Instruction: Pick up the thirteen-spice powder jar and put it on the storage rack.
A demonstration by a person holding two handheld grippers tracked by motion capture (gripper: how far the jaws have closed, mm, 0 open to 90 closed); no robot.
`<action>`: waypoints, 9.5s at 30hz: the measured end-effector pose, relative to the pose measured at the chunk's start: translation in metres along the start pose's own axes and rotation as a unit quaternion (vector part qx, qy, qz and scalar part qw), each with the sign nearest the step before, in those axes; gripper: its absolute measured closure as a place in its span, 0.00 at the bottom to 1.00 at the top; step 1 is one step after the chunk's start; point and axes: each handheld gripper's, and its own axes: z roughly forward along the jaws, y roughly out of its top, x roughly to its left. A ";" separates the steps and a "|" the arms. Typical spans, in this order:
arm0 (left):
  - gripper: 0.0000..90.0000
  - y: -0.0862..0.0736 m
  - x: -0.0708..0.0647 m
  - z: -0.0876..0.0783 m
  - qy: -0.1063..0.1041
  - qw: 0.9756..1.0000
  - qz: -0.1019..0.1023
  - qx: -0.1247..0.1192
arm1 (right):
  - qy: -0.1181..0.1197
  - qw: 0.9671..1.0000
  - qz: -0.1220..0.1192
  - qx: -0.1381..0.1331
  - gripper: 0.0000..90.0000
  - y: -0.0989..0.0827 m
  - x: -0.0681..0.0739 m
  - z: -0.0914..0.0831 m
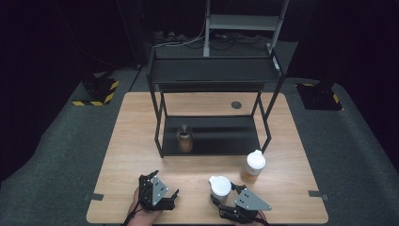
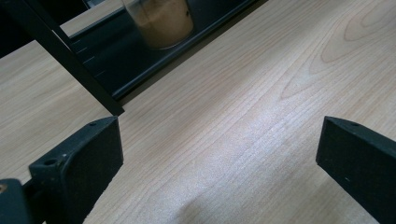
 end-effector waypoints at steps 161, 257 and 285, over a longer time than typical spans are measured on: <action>0.01 -0.011 0.007 -0.005 -0.017 0.999 -0.005 -0.031 | -0.129 0.991 0.024 -0.016 0.34 0.075 -0.043 0.156; 0.01 -0.013 0.010 -0.006 -0.024 0.999 -0.009 -0.036 | -0.132 0.990 0.053 -0.012 0.00 0.073 -0.048 0.161; 0.01 -0.011 0.008 -0.005 -0.022 0.999 -0.002 -0.030 | -0.091 0.995 0.025 -0.018 0.00 0.066 -0.024 0.117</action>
